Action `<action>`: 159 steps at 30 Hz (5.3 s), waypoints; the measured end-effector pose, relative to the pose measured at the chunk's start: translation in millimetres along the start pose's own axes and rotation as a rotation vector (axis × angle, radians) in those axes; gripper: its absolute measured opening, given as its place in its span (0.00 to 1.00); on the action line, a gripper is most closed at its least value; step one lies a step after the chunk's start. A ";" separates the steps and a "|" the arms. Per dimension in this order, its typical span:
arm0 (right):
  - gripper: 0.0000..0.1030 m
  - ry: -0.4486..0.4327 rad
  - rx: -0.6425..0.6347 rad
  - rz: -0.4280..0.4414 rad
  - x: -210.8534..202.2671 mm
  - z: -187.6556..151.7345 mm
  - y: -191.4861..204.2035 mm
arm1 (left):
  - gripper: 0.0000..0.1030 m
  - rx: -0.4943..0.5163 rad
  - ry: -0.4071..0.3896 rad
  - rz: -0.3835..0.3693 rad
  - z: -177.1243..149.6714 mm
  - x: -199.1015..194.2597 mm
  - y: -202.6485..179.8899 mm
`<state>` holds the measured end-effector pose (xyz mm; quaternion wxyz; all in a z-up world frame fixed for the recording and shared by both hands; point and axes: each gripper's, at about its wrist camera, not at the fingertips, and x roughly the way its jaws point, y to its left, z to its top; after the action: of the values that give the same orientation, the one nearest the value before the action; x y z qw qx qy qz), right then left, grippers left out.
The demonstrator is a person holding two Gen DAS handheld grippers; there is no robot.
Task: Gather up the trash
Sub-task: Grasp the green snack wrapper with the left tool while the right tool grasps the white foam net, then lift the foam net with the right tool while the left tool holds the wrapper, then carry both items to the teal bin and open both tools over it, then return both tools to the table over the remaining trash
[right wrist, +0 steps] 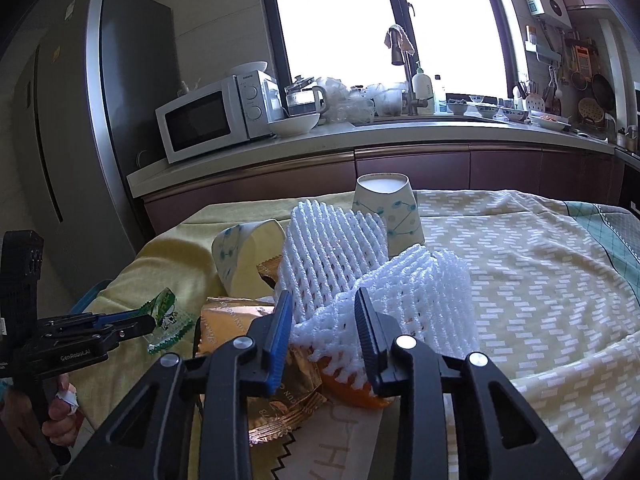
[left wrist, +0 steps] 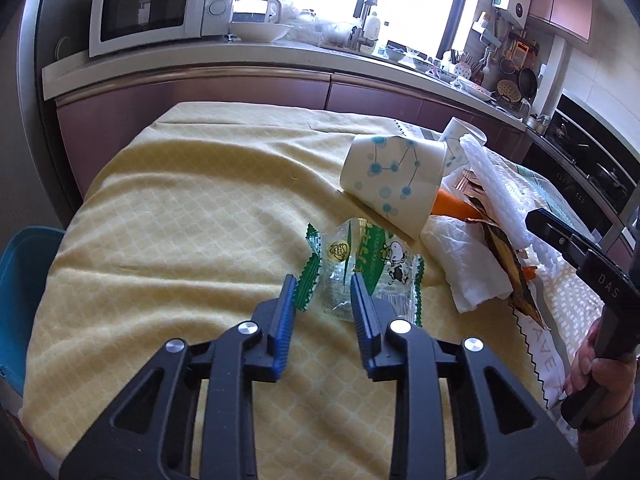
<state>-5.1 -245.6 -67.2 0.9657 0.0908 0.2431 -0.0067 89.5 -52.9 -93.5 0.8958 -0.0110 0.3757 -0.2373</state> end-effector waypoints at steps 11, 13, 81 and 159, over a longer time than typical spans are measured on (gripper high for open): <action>0.04 -0.055 -0.014 0.002 -16.7 7.9 -3.2 | 0.10 -0.016 -0.055 -0.008 5.6 -19.7 -0.8; 0.16 -0.068 0.006 -0.034 -22.4 8.9 -9.5 | 0.10 -0.018 -0.070 -0.001 3.0 -31.6 2.6; 0.09 -0.032 0.262 0.065 -62.8 10.7 -77.8 | 0.10 -0.034 -0.150 0.038 -13.6 -84.4 32.8; 0.38 0.212 -0.214 0.614 64.0 49.4 223.6 | 0.33 -0.174 -0.258 0.299 -26.7 -147.8 184.4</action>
<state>87.2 -32.5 -16.2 0.8961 0.0582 0.3027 0.3194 58.8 179.0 -50.4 0.9573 -0.0625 0.2745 -0.0652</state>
